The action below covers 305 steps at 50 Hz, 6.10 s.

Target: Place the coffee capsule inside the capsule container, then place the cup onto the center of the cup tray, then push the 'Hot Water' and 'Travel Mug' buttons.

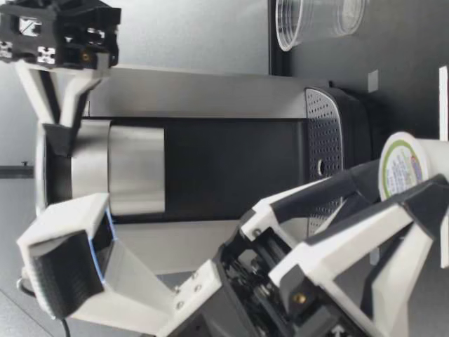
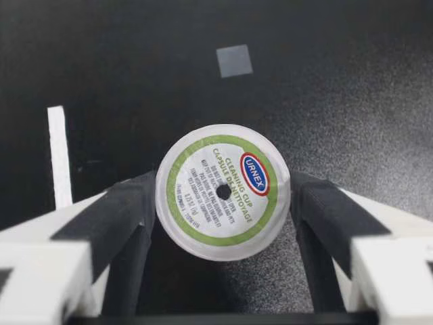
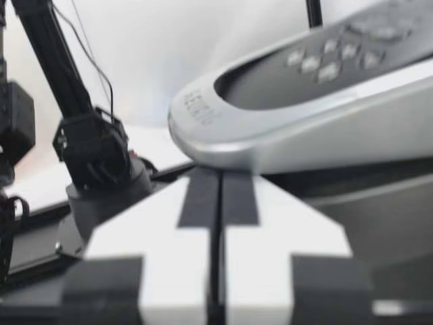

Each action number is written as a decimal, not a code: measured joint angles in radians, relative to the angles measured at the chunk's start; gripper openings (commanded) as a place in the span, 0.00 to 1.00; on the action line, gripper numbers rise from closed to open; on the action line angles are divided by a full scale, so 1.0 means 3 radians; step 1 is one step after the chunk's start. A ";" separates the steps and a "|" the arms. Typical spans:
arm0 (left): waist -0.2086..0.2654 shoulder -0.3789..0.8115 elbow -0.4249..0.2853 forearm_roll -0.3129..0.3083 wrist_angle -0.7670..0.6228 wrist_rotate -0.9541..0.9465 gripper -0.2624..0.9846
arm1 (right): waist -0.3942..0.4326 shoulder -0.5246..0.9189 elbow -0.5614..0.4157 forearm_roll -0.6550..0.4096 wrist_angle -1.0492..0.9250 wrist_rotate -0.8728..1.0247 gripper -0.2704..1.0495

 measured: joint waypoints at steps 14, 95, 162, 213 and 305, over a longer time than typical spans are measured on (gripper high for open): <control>0.0000 0.0000 0.0000 0.0000 -0.0010 0.0015 0.59 | -0.0164 -0.0082 -0.0230 0.0000 -0.0087 -0.0005 0.25; 0.0153 -0.0537 -0.0716 0.0721 0.1227 0.0235 0.58 | -0.0941 -0.0419 -0.0486 -0.0179 0.0245 0.0112 0.25; 0.0307 -0.0915 -0.0992 0.3968 0.2449 -0.1064 0.58 | -0.0936 -0.0890 -0.0072 -0.0184 0.0251 0.0123 0.26; 0.0404 -0.0798 -0.0956 0.3968 0.2327 -0.1350 0.82 | -0.0936 -0.0895 -0.0051 -0.0179 0.0251 0.0123 0.25; 0.0169 -0.1580 0.0532 0.3958 0.0803 -0.3733 0.56 | -0.1181 0.0082 -0.1268 -0.0164 0.1652 0.0291 0.25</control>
